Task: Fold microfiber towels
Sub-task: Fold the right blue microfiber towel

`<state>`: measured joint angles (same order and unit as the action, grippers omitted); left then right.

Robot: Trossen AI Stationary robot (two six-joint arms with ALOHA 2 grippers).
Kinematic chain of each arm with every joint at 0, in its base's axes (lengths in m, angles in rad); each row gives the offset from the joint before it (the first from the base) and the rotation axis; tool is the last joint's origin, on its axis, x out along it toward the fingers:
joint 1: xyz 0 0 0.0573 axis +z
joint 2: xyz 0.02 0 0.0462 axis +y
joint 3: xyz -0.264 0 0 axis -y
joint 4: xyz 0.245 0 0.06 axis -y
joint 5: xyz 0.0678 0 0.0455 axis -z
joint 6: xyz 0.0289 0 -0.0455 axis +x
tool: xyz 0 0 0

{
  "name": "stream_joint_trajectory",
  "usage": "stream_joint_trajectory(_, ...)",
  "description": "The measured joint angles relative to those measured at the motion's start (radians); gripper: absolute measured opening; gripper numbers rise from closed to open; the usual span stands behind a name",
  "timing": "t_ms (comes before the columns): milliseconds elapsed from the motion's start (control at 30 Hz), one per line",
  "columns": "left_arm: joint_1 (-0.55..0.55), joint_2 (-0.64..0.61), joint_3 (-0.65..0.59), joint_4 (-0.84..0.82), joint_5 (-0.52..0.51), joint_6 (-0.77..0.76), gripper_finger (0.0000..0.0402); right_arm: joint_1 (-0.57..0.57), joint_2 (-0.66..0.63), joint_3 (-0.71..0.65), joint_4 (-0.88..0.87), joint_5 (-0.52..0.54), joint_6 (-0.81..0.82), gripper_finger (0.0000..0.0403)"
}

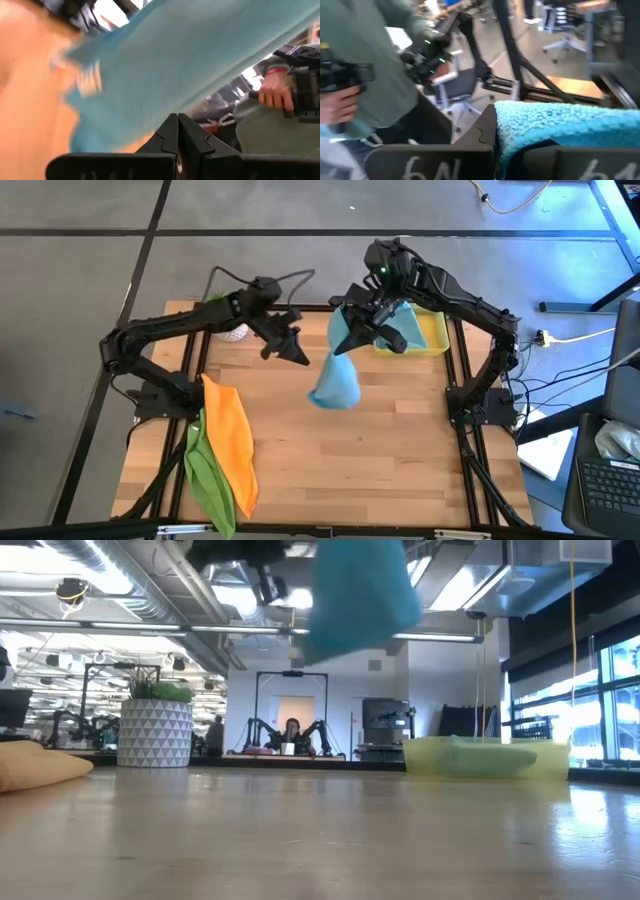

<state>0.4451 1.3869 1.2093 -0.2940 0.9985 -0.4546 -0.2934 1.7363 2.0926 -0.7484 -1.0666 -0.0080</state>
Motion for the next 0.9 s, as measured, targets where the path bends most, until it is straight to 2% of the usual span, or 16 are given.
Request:
stream_joint_trajectory(67, 0.006, -0.046, 0.002, -0.063, -0.045, 0.028, 0.0000, 0.000, 0.000, 0.000, -0.057, 0.098, -0.050, 0.0010)
stream_joint_trajectory(200, 0.033, -0.141, 0.002, -0.248, -0.187, 0.099, 0.0000, -0.024, 0.000, -0.056, -0.266, 0.462, -0.221, 0.0011)
stream_joint_trajectory(267, 0.049, -0.184, 0.002, -0.346, -0.257, 0.131, 0.0000, -0.046, 0.003, -0.128, -0.290, 0.590, -0.258, 0.0021)
stream_joint_trajectory(367, 0.063, -0.233, 0.002, -0.427, -0.324, 0.151, 0.0000, -0.085, 0.005, -0.246, -0.268, 0.602, -0.220, 0.0052)
stream_joint_trajectory(533, 0.061, -0.271, 0.002, -0.442, -0.355, 0.144, 0.0000, -0.104, 0.004, -0.452, -0.230, 0.582, -0.058, 0.0128)
stream_joint_trajectory(700, 0.039, -0.266, 0.002, -0.441, -0.404, 0.144, 0.0000, -0.104, 0.004, -0.621, -0.192, 0.702, 0.047, 0.0205)
stream_joint_trajectory(800, 0.015, -0.247, 0.002, -0.442, -0.413, 0.144, 0.0000, -0.105, 0.004, -0.675, -0.214, 0.741, 0.104, 0.0230)
stream_joint_trajectory(900, -0.019, -0.224, 0.002, -0.443, -0.443, 0.153, 0.0000, -0.106, 0.004, -0.676, -0.226, 0.743, 0.111, 0.0237)
